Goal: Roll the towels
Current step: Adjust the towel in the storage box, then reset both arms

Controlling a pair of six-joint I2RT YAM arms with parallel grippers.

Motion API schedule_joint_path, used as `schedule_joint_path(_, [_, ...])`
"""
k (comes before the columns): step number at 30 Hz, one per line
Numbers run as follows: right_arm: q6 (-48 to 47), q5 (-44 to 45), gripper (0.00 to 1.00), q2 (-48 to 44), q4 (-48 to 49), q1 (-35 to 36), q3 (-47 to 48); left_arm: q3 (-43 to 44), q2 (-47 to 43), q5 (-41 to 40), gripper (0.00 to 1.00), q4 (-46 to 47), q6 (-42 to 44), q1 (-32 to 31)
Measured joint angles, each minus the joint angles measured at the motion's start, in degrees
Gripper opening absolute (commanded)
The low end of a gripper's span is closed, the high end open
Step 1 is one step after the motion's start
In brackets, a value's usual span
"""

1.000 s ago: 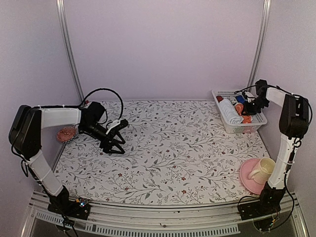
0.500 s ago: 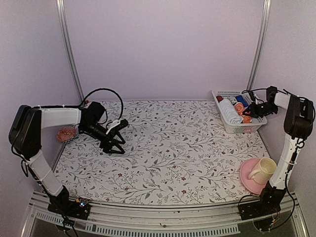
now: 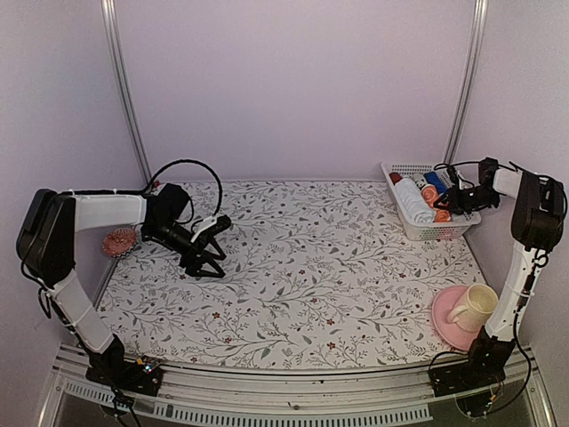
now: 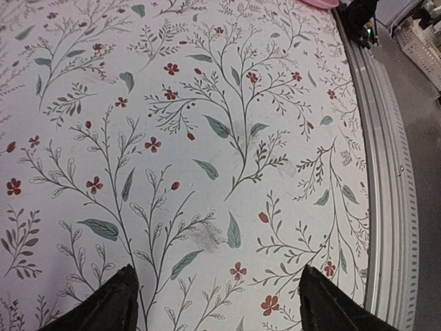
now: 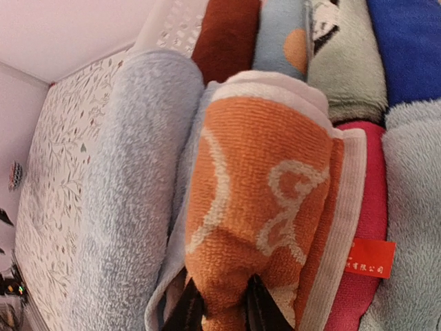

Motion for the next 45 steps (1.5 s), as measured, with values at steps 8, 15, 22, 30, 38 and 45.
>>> schedule_joint_path(8, [0.2,9.0,0.52,-3.1,-0.6,1.7,-0.9,0.0,0.1,0.0,0.81,0.0,-0.1,0.0])
schedule_joint_path(15, [-0.1,17.0,0.99,-7.9,-2.3,4.3,-1.5,0.0,0.1,-0.6,0.83,0.0,-0.5,0.0])
schedule_joint_path(22, [0.5,24.3,0.99,-18.6,-1.7,5.4,-5.7,0.0,-1.8,-2.2,0.95,0.3,-2.6,1.8])
schedule_joint_path(30, [4.1,27.9,0.99,-36.4,5.2,14.8,-16.5,-1.3,-14.3,-5.6,0.97,7.3,-11.3,11.3])
schedule_joint_path(38, [10.3,25.1,0.99,-59.5,17.3,27.1,-40.0,-15.0,-39.1,-13.6,0.97,19.0,-20.4,15.4])
schedule_joint_path(45, [15.0,22.2,0.99,-71.8,22.2,29.0,-51.6,-22.3,-56.8,-19.9,0.97,19.9,-24.7,16.3])
